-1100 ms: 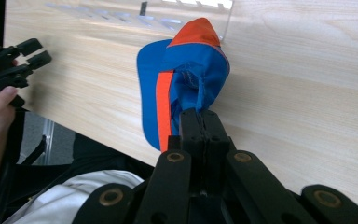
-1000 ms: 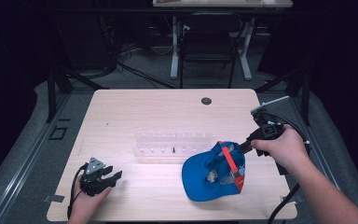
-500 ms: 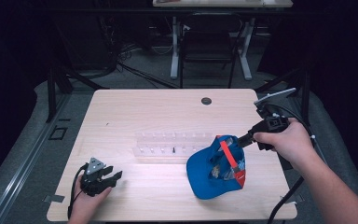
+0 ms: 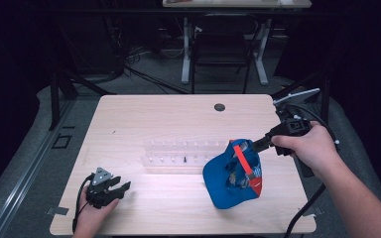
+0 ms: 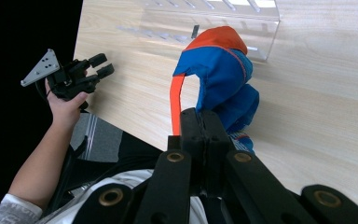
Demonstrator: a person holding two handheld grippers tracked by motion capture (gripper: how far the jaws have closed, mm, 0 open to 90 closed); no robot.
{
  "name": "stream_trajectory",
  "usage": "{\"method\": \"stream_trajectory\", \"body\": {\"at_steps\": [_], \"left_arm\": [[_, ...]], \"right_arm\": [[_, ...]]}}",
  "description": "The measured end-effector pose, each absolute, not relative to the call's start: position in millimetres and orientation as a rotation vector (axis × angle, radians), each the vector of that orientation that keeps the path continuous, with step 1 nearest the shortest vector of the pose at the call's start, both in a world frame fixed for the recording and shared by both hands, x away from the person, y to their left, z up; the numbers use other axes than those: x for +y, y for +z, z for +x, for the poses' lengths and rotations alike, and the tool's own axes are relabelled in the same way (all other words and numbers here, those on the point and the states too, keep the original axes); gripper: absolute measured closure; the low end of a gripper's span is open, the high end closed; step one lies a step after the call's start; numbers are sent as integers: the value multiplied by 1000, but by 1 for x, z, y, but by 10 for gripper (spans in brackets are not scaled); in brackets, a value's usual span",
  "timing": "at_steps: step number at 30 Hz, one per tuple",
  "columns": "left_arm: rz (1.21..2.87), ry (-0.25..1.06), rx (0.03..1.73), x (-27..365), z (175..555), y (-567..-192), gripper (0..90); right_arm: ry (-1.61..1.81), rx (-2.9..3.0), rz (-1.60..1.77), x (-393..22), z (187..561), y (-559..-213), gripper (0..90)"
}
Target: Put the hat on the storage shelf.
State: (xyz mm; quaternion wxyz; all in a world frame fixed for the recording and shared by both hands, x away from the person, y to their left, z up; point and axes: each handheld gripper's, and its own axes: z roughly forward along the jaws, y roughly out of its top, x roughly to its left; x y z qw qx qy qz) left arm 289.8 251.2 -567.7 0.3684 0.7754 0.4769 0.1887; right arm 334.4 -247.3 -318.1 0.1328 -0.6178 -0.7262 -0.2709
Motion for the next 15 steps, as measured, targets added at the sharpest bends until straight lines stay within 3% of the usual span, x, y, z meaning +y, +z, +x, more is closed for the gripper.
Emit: {"method": "stream_trajectory", "body": {"at_steps": [15], "left_arm": [[1993,484,1223,251,289,-568,526]], "right_arm": [[-896,-1995,-1731,-253,334,-307,900]]}}
